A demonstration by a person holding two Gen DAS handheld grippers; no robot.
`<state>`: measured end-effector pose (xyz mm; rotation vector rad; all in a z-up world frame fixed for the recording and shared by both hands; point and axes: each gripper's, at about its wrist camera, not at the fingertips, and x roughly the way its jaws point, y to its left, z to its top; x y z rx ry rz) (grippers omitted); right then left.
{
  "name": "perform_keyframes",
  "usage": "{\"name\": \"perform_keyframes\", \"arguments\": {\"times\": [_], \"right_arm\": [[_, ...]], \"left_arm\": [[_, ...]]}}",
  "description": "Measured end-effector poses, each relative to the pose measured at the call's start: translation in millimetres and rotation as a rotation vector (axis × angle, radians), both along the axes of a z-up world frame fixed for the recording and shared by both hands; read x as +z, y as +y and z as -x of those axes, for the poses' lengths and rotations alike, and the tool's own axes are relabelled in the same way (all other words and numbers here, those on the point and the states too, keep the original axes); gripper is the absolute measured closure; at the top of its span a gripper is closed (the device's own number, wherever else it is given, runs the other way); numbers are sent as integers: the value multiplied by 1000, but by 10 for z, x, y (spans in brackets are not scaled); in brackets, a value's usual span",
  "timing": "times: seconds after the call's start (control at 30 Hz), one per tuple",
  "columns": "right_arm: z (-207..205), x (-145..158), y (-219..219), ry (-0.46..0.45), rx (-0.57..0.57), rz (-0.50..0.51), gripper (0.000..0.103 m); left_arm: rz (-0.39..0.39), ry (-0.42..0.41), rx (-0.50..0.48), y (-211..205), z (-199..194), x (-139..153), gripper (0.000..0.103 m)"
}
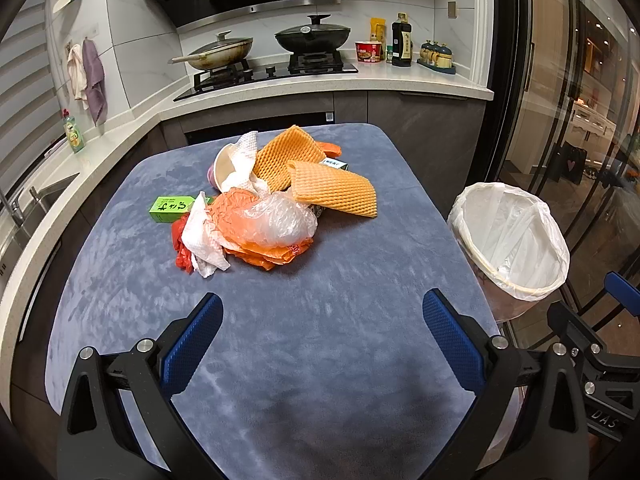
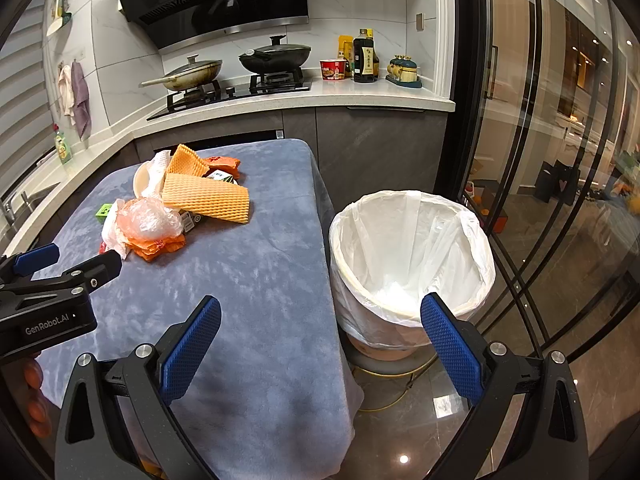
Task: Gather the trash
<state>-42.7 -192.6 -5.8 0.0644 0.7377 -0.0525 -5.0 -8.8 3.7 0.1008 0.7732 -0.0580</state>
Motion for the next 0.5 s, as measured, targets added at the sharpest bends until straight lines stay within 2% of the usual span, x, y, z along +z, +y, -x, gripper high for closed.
{"name": "perform_keyframes", "arguments": {"times": [0.5], "right_arm": [[-3,-3,6,1,-1,2,7]], "left_arm": [[0,1,-1,2,-1,-2,7]]}}
